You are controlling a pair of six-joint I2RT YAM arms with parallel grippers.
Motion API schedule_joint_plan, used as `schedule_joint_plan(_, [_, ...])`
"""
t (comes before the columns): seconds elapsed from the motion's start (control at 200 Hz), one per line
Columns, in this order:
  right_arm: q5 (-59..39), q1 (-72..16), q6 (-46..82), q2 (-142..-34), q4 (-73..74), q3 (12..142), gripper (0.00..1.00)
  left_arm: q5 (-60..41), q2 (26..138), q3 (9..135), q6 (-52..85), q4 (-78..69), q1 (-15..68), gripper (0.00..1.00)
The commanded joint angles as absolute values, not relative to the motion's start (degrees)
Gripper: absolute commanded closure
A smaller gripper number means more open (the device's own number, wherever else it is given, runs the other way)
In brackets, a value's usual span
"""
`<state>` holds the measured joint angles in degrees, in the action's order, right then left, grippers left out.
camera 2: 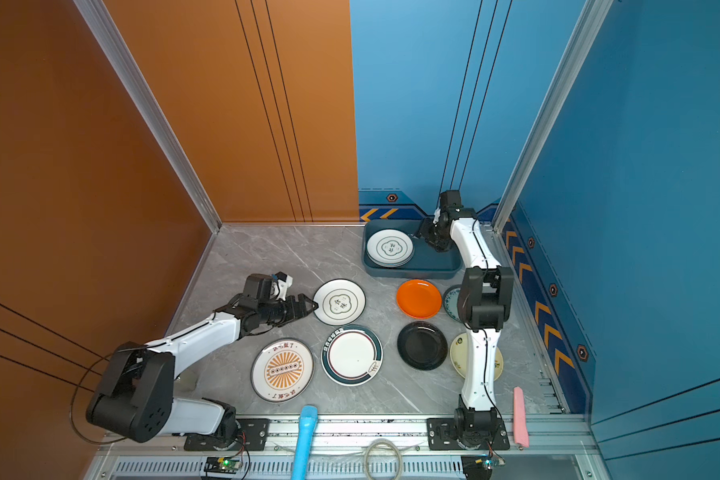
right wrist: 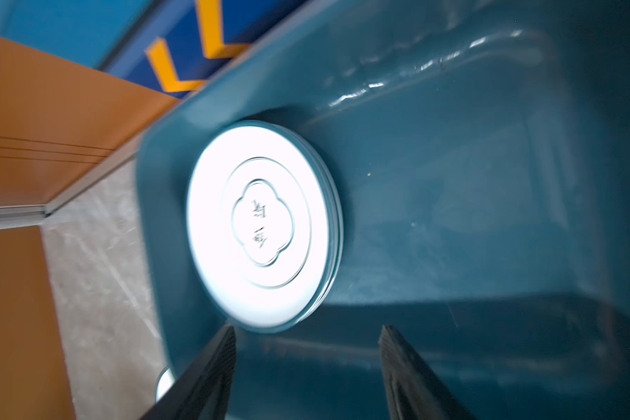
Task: Place the plates into the plastic bin on the countertop
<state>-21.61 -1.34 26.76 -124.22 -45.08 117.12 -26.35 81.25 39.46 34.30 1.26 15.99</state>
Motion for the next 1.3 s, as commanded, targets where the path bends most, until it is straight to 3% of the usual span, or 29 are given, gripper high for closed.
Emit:
schedule_joint_plan(0.0, [-26.2,-2.78,27.05,-119.24,-39.7,109.2,0.35,-25.11,83.5,40.77,34.41,-0.79,16.52,0.13])
schedule_joint_plan(0.435, [-35.68,-5.94,33.75,-100.12,-18.38,76.8,0.37,-23.24,90.55,42.8,35.61,-5.25,16.52,0.24])
schedule_joint_plan(0.991, [-38.67,-8.08,36.12,-94.87,-10.04,64.1,0.38,-23.73,98.98,42.13,37.84,-12.51,17.66,0.49])
schedule_joint_plan(1.291, [-38.67,-9.25,36.91,-94.93,-7.7,61.78,0.38,-25.25,102.79,39.6,39.76,-19.23,16.88,0.71])
